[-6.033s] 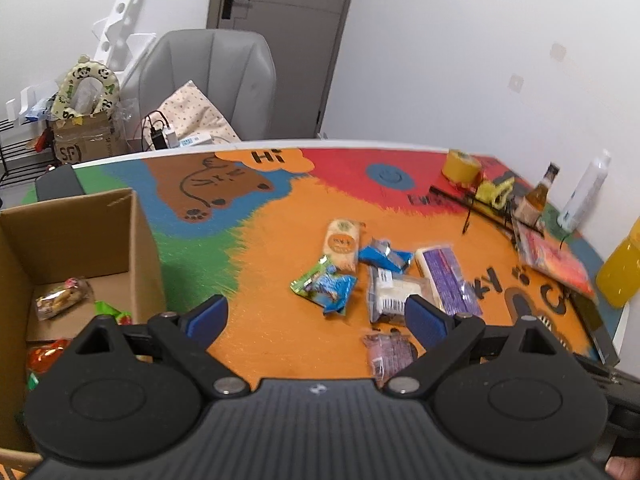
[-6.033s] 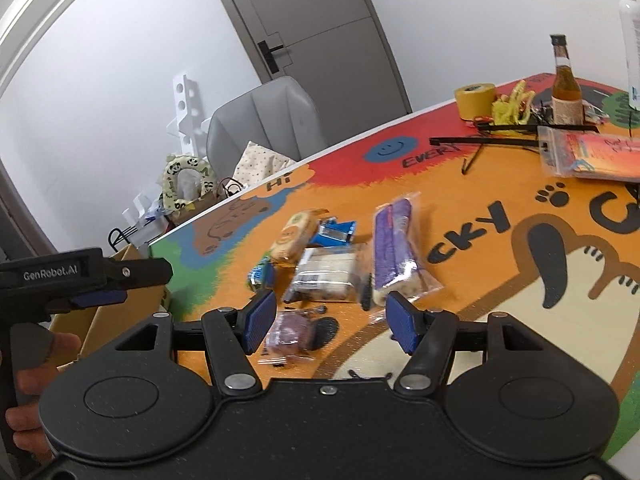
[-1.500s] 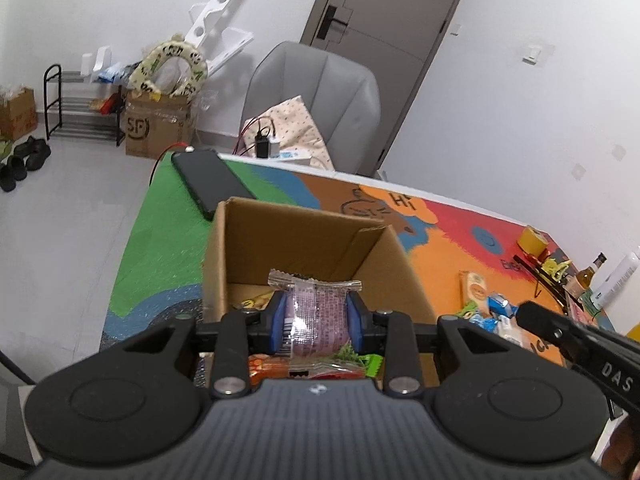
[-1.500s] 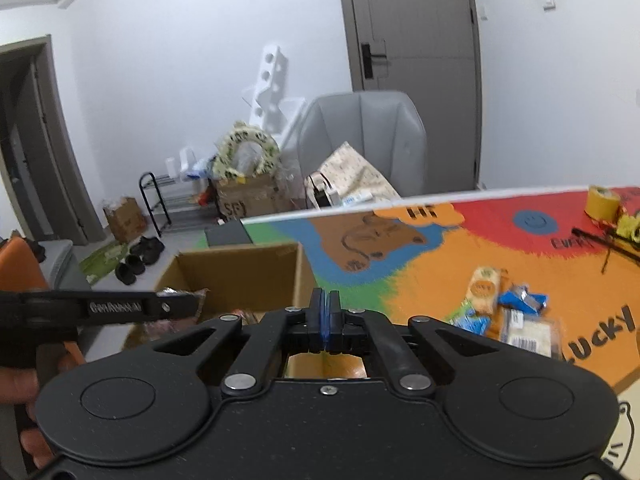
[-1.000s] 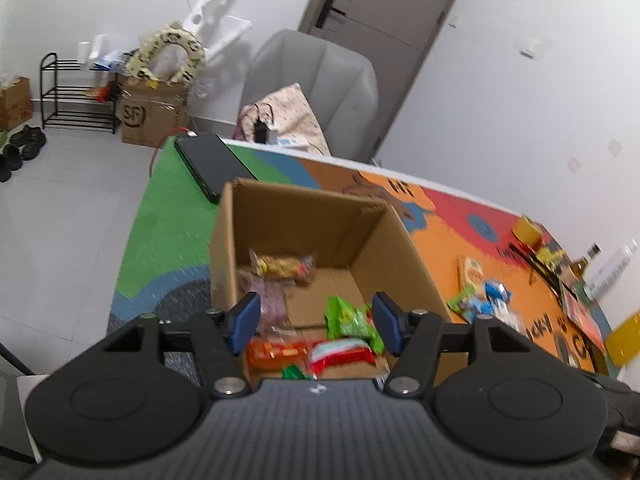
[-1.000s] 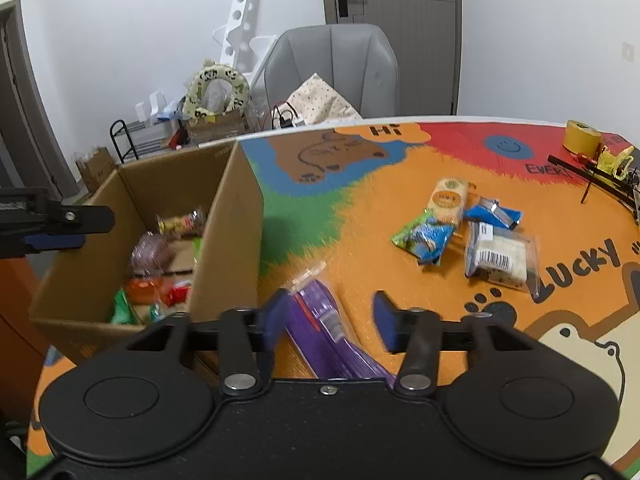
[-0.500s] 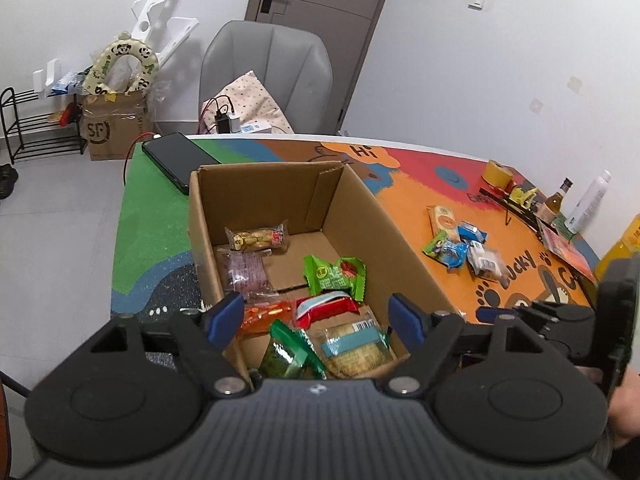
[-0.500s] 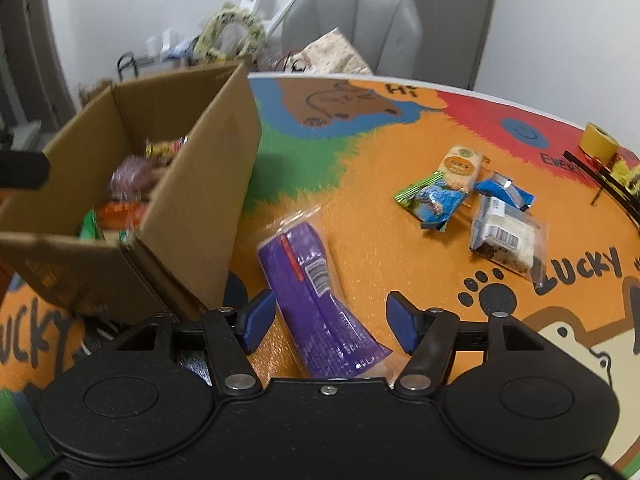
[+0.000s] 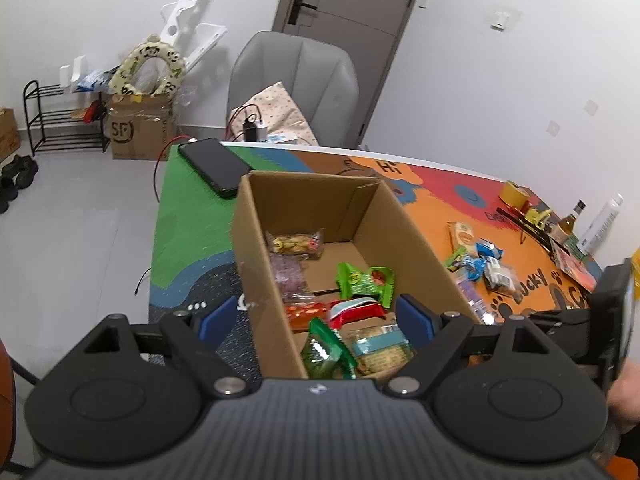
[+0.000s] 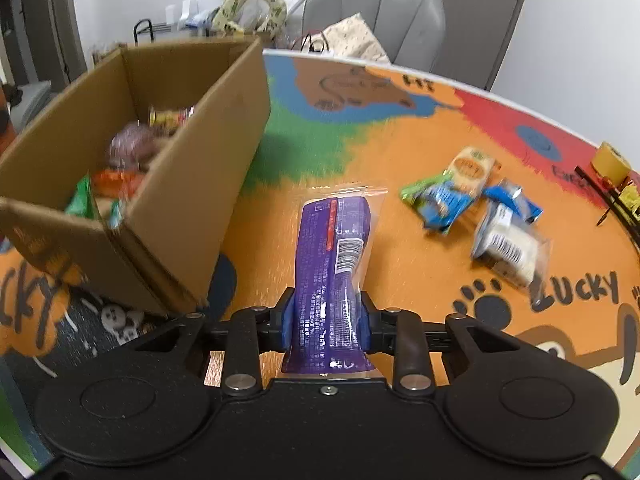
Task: Organize snacks
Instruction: 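Lower the purple bar packet into the box and open the right tool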
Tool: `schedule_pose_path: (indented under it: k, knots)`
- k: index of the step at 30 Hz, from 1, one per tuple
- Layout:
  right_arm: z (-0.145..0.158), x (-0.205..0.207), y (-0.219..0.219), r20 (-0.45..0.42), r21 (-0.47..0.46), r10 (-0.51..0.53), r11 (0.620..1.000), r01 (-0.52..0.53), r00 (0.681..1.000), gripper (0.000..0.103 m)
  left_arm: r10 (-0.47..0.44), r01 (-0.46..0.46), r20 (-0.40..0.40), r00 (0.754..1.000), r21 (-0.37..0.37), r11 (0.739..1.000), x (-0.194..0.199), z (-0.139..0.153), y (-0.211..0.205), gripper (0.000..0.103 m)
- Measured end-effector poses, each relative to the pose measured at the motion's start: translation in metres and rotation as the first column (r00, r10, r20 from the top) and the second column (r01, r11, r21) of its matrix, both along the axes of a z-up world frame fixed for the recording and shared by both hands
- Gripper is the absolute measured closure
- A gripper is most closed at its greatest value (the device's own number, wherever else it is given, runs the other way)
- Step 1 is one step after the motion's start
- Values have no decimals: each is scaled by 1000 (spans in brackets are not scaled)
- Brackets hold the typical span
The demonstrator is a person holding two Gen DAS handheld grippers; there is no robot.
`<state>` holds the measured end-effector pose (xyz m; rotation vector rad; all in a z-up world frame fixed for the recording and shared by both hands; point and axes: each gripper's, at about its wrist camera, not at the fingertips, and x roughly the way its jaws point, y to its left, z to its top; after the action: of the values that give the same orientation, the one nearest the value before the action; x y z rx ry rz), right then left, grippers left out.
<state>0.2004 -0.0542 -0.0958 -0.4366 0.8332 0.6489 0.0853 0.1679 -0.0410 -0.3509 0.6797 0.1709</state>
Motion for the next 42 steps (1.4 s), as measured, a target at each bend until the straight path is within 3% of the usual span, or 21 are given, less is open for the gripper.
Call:
schedule_pose_path:
  k: [13, 24, 30, 31, 33, 39, 42]
  knots:
    - [75, 2, 27, 120, 113, 36, 992, -49, 992, 75, 77, -78, -10, 997, -27, 997, -11, -15, 22, 17]
    - [86, -13, 87, 120, 88, 148, 983, -159, 982, 75, 115, -117, -21, 993, -67, 991, -22, -26, 45, 15]
    - [78, -17, 114, 96, 125, 167, 976, -178, 981, 73, 155, -155, -7, 988, -95, 983, -32, -27, 56, 12]
    - [77, -18, 117, 102, 129, 171, 974, -184, 980, 70, 163, -163, -2, 987, -99, 982, -34, -26, 58, 12]
    - [77, -20, 121, 136, 117, 165, 976, -182, 977, 53, 170, -170, -3, 985, -112, 979, -36, -24, 61, 12]
    - [77, -19, 106, 124, 132, 131, 980, -147, 984, 38, 185, -183, 9, 983, -113, 977, -42, -17, 59, 12]
    - [76, -18, 90, 106, 143, 86, 985, -101, 991, 35, 180, -178, 11, 984, -112, 978, -42, -14, 56, 12]
